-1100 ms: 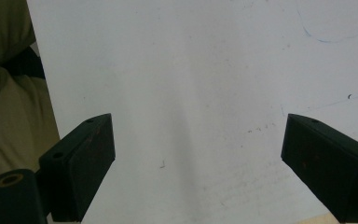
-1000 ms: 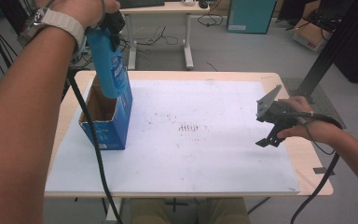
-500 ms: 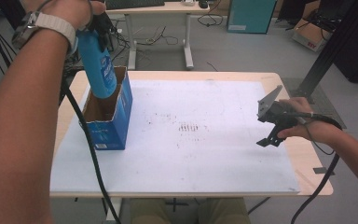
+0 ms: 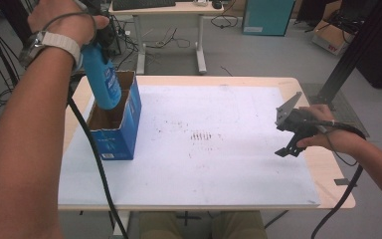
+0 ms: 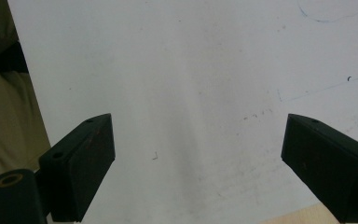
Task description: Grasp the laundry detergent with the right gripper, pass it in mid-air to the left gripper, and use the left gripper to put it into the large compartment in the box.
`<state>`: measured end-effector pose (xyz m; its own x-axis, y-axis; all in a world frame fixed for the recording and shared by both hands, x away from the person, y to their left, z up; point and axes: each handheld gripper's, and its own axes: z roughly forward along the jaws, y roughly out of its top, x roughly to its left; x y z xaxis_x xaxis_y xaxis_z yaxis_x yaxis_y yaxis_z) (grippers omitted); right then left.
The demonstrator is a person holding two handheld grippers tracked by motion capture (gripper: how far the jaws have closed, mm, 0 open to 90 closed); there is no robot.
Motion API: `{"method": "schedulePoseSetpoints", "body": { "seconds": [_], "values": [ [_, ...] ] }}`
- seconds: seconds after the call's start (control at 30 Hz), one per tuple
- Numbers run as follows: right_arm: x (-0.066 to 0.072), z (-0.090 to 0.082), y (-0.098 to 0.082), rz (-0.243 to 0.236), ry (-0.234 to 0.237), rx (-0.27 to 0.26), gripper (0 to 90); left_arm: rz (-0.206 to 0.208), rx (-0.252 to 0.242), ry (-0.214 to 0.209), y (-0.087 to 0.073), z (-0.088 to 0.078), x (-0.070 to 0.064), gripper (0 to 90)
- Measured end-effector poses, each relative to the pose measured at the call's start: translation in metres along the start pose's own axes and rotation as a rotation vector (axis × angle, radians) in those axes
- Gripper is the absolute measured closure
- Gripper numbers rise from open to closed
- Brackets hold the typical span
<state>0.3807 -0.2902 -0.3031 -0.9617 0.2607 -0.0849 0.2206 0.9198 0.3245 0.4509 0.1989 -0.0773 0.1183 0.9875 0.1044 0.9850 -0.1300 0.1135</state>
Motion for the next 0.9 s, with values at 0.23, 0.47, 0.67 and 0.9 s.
{"method": "schedulePoseSetpoints", "body": {
  "seconds": [0.23, 0.47, 0.67, 0.9],
  "values": [
    [0.0, -0.001, -0.003, 0.013, -0.001, -0.006, 9.6, -0.001, 0.0, 0.009, 0.0, 0.019, 0.004, 37.5],
    [-0.001, -0.001, -0.007, 0.021, -0.006, -0.01, 9.6, -0.008, -0.002, 0.014, -0.001, 0.04, 0.007, 37.5],
    [0.0, -0.001, -0.008, 0.041, -0.012, 0.001, 9.6, -0.002, 0.002, 0.022, -0.001, 0.058, 0.006, 37.5],
    [0.002, -0.001, -0.012, 0.053, -0.014, -0.002, 9.7, -0.003, -0.001, 0.02, -0.001, 0.077, 0.007, 37.5]
  ]
}}
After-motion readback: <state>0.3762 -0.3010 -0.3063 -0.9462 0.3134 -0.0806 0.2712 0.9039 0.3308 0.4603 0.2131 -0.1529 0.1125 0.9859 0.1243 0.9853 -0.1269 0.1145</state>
